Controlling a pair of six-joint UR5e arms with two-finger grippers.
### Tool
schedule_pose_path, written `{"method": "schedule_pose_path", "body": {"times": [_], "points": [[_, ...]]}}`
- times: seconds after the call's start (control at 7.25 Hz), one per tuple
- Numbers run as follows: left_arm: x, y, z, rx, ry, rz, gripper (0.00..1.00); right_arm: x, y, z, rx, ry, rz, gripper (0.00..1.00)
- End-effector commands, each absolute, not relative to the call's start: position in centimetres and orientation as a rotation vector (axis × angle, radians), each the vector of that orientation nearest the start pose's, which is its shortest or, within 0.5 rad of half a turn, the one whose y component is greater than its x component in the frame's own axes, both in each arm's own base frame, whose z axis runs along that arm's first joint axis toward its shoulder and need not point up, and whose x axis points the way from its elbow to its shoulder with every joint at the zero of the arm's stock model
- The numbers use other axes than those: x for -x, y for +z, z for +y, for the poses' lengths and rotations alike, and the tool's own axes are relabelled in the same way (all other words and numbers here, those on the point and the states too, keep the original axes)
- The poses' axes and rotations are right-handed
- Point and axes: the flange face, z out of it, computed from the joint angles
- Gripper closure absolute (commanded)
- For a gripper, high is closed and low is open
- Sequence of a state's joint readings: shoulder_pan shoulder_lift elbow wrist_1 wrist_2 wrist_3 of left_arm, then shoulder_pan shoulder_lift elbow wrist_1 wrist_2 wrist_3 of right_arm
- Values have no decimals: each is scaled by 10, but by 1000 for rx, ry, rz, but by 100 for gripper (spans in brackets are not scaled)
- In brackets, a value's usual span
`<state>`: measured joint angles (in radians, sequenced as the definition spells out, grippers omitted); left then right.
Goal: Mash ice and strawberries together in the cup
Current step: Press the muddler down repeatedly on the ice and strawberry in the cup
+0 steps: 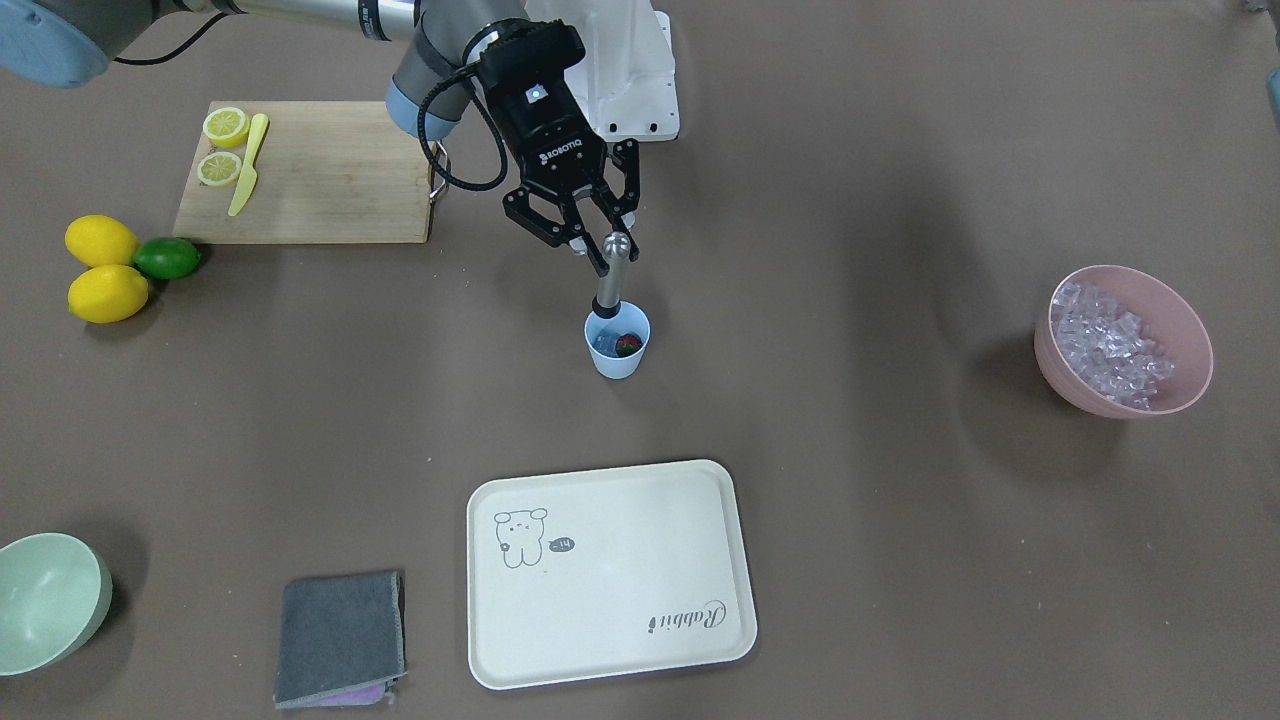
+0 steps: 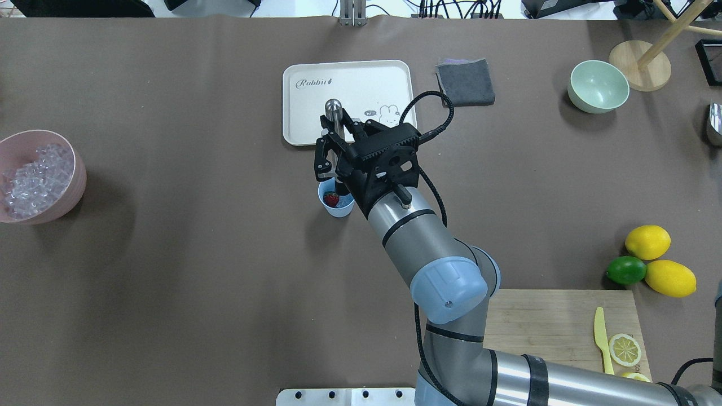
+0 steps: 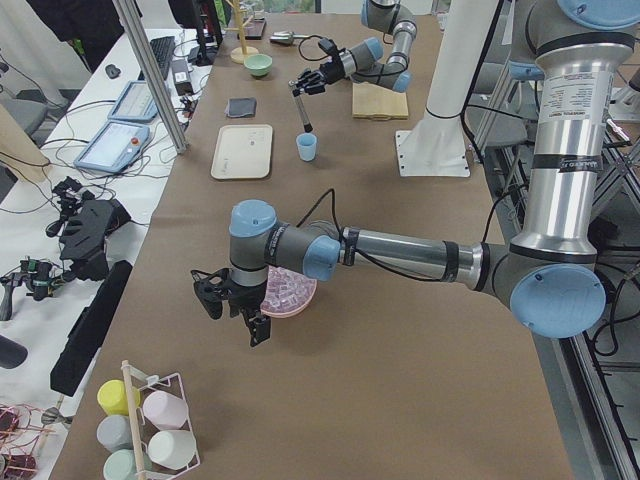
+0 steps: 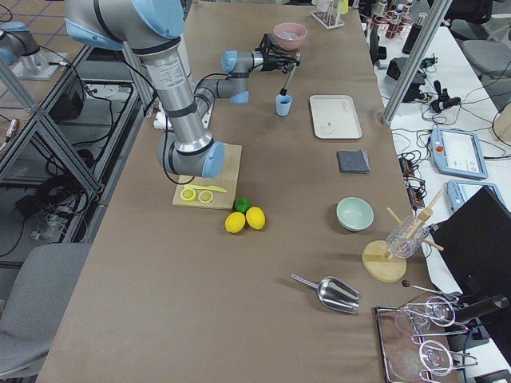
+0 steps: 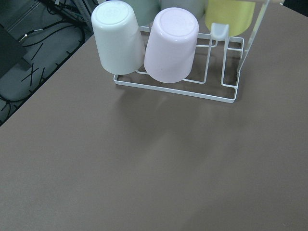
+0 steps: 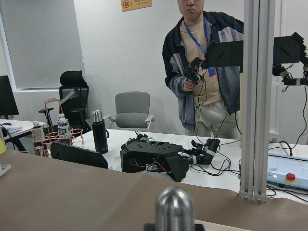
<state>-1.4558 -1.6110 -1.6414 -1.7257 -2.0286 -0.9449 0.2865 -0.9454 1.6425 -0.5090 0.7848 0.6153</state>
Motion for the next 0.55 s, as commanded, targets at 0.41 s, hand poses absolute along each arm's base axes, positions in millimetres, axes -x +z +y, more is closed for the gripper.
{"method": "schedule_pose_path", "body": {"times": [0.41], "points": [[29, 610, -530, 15, -751, 533, 2, 525, 132, -362, -1398, 196, -992, 100]]}}
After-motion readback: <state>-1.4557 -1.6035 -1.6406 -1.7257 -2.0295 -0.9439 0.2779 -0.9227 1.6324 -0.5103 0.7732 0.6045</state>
